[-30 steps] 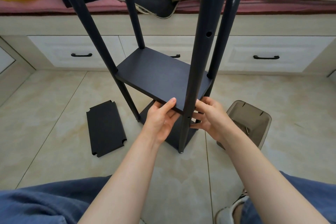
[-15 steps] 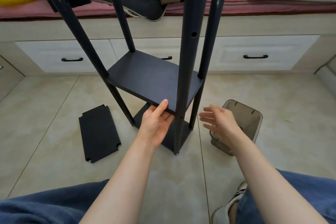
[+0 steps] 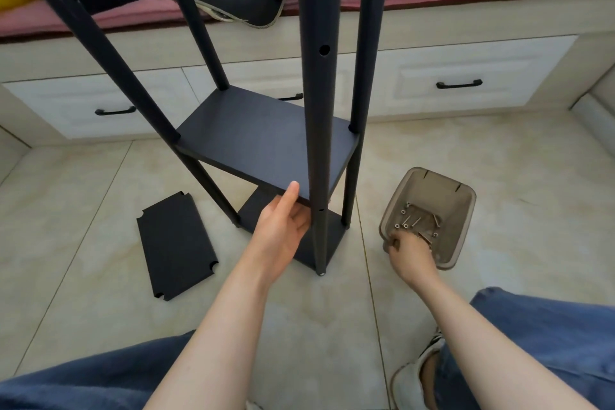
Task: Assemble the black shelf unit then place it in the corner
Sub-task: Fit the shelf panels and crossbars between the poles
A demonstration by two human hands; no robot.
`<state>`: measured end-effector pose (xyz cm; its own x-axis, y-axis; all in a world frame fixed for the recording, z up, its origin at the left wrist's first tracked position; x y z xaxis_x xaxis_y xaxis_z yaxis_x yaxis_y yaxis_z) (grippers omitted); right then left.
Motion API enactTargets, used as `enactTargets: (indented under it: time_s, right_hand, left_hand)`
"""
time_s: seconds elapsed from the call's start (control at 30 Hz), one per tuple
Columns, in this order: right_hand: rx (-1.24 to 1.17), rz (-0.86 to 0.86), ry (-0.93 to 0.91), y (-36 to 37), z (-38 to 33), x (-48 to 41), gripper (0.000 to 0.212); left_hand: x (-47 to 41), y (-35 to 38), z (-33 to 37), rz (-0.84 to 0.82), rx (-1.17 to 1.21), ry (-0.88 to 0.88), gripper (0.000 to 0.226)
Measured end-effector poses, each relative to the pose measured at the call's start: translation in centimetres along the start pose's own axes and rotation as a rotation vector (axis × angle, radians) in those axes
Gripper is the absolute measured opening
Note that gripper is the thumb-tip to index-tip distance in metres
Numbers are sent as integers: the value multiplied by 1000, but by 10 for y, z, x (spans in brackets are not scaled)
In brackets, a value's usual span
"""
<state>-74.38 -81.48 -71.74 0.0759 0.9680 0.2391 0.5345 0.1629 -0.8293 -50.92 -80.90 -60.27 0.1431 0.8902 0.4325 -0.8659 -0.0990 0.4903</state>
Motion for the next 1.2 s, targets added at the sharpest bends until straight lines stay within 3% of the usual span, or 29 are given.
enactTargets:
  time_s: [0.13,0.3,0.43,0.6,0.73,0.83,0.93,1.2]
  right_hand:
    - [167,-24,-3,6,1,7,27]
    - [331,-172,-108,20,-1,22,27]
    - [207,-347,-249,24,-8,25,11]
    - [87,-552,-292,28,-14,29,17]
    - [-108,-601,-196,28,-7,27,6]
    - [-294,-533,-26,27,2,21,13]
    - [-134,-443,78,32,17,11,20]
    - [71,-553,46,63,27,-1,36]
  left_hand:
    - [-1,0,-3,-8,-121,15,41]
    - [1,1,-3,7,-130,27,35]
    - [3,3,-2,8,-129,34,24]
    - [3,4,-4,31,-99,40,32]
    - [2,3,-5,25,-82,35,38]
    - [1,4,-5,23,-66,31,39]
    - [0,5,-6,21,-64,36,38]
    - [-3,13,-6,161,-59,28,17]
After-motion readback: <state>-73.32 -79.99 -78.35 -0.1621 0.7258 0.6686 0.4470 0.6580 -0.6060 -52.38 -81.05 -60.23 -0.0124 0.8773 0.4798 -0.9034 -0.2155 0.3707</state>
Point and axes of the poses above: each hand's wrist, its own x-axis away from the middle knuckle, its own y-axis out of the palm, z = x × y, the point moved 1 cm from there along -x, towards the middle knuckle, and after that the axes turned 7 degrees about -y, right-handed, at the moved point
